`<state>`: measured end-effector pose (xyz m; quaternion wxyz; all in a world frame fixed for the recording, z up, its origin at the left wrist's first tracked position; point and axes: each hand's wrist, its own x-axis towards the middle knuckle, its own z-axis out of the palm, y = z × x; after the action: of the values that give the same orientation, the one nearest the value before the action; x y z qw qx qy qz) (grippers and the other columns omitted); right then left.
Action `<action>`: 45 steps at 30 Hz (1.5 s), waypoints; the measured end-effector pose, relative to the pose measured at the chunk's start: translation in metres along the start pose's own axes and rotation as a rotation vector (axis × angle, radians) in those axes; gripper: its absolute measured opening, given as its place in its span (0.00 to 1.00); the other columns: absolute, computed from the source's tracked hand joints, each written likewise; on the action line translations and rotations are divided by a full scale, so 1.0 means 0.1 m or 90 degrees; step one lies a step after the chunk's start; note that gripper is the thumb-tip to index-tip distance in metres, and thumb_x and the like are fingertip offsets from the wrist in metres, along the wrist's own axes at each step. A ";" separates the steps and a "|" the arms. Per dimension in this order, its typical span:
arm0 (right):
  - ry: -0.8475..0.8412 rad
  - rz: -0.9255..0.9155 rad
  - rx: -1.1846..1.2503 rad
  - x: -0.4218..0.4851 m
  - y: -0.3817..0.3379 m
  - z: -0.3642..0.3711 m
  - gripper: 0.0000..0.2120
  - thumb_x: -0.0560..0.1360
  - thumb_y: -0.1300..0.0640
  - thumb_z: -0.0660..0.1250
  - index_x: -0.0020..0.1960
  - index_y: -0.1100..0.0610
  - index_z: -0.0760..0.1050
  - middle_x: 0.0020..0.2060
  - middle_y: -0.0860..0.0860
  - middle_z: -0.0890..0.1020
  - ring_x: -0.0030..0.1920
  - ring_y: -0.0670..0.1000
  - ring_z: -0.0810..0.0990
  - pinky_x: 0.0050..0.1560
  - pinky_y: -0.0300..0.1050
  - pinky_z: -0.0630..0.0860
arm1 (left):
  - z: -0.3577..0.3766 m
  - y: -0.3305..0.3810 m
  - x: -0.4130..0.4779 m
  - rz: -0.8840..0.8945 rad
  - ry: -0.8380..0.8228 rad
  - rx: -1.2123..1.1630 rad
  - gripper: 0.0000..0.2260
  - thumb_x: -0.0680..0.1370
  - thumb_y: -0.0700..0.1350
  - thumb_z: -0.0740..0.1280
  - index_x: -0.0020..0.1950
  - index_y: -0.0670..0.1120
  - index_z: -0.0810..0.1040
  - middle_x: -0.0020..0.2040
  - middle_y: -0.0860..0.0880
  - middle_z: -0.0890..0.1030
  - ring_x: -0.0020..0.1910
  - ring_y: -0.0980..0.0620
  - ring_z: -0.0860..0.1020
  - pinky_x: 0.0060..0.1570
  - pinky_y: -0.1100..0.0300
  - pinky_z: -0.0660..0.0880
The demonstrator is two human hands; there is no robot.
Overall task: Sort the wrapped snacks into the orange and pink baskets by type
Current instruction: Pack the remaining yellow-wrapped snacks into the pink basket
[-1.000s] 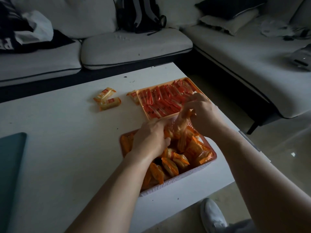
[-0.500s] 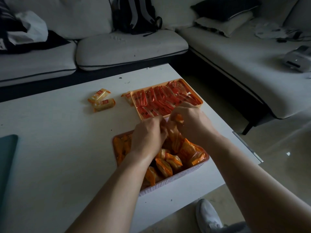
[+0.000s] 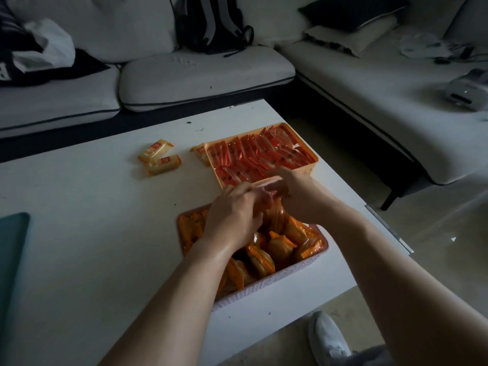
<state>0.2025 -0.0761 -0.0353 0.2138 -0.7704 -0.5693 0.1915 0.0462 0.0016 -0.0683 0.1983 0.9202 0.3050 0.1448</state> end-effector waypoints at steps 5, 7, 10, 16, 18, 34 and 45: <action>0.030 0.028 -0.220 -0.06 0.01 0.04 0.23 0.80 0.61 0.65 0.73 0.51 0.68 0.54 0.47 0.81 0.43 0.47 0.81 0.33 0.40 0.81 | -0.04 0.00 0.01 -0.021 0.012 0.052 0.17 0.77 0.49 0.70 0.66 0.59 0.79 0.59 0.57 0.77 0.59 0.51 0.73 0.60 0.51 0.74; -0.016 0.007 -0.307 -0.10 -0.02 0.10 0.21 0.81 0.56 0.65 0.73 0.51 0.67 0.46 0.45 0.75 0.43 0.47 0.76 0.30 0.38 0.73 | -0.03 -0.02 0.01 -0.018 0.012 0.051 0.16 0.77 0.49 0.68 0.65 0.56 0.81 0.57 0.56 0.77 0.58 0.50 0.73 0.58 0.51 0.74; -0.024 0.000 -0.340 -0.09 -0.04 0.11 0.20 0.81 0.54 0.65 0.72 0.52 0.67 0.43 0.44 0.71 0.45 0.48 0.73 0.32 0.38 0.69 | -0.03 -0.03 0.00 -0.031 0.014 0.043 0.13 0.78 0.49 0.68 0.61 0.55 0.82 0.56 0.56 0.77 0.58 0.51 0.73 0.57 0.52 0.74; -0.047 0.009 -0.393 -0.07 -0.09 0.13 0.14 0.80 0.53 0.65 0.64 0.55 0.73 0.47 0.49 0.76 0.44 0.48 0.74 0.38 0.41 0.74 | -0.06 -0.04 0.00 -0.045 -0.002 0.022 0.10 0.78 0.50 0.68 0.59 0.58 0.83 0.57 0.56 0.77 0.59 0.51 0.72 0.57 0.53 0.73; -0.049 0.005 -0.368 -0.07 -0.08 0.10 0.14 0.79 0.52 0.67 0.63 0.54 0.76 0.48 0.48 0.77 0.45 0.48 0.76 0.37 0.39 0.74 | -0.07 -0.03 -0.01 -0.047 -0.003 0.024 0.10 0.79 0.50 0.68 0.59 0.58 0.82 0.57 0.56 0.77 0.60 0.51 0.72 0.58 0.52 0.74; 0.102 0.039 -0.078 -0.06 0.05 -0.11 0.15 0.76 0.45 0.71 0.58 0.52 0.81 0.46 0.48 0.83 0.39 0.47 0.83 0.40 0.46 0.85 | -0.20 0.10 -0.03 -0.071 -0.004 -0.131 0.10 0.80 0.45 0.68 0.61 0.53 0.81 0.56 0.53 0.84 0.56 0.51 0.82 0.55 0.56 0.79; -0.101 -0.035 -0.053 -0.19 -0.03 -0.05 0.19 0.75 0.64 0.73 0.63 0.50 0.79 0.56 0.45 0.78 0.48 0.47 0.82 0.42 0.41 0.84 | -0.18 0.08 -0.07 -0.047 -0.088 -0.224 0.20 0.75 0.50 0.74 0.65 0.59 0.73 0.51 0.63 0.80 0.50 0.62 0.79 0.46 0.65 0.78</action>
<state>0.1976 -0.0940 -0.0289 0.1414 -0.7451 -0.6128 0.2220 0.0381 -0.0035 -0.0494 0.3820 0.8671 0.2942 0.1249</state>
